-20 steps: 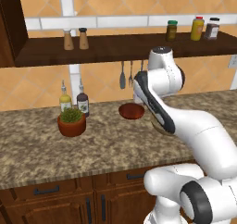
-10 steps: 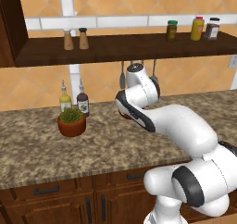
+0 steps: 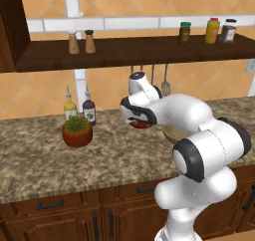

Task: Pick up the bowls on the counter and stack them on top of one another in the open cabinet. Place the smaller bowl on top of the larger bowl.

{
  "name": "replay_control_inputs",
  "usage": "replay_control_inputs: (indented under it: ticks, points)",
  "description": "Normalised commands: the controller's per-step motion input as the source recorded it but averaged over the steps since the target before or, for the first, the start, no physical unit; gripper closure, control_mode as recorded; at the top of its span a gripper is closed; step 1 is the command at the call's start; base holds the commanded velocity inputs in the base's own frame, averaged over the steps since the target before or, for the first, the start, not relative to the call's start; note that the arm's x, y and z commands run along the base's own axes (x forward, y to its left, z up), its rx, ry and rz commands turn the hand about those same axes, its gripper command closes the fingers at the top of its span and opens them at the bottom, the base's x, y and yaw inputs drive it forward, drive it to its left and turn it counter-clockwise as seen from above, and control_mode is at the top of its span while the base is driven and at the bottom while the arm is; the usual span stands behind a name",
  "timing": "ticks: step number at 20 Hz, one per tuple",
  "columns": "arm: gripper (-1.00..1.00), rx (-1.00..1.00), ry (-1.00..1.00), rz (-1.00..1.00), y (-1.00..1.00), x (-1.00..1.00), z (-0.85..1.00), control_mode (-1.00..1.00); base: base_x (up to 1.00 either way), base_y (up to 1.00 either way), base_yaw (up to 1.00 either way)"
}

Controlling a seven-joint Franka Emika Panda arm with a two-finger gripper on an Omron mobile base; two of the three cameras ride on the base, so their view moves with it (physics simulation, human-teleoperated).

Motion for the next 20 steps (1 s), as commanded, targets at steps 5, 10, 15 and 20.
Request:
replay_control_inputs:
  ticks: [5,10,15,20]
  points:
    - [-1.00,-0.01,-0.01,0.01,0.07,0.47,-0.61,-1.00,0.00,0.00,0.00]
    - [-1.00,-0.03,0.00,0.00,0.01,0.47,-0.36,-1.00,0.00,0.00,0.00]
    - [-1.00,-0.03,0.00,0.00,0.00,0.42,-0.29,-1.00,0.00,0.00,0.00]
    - [-1.00,-0.01,0.00,0.00,0.00,0.47,-0.25,-1.00,0.00,0.00,0.00]
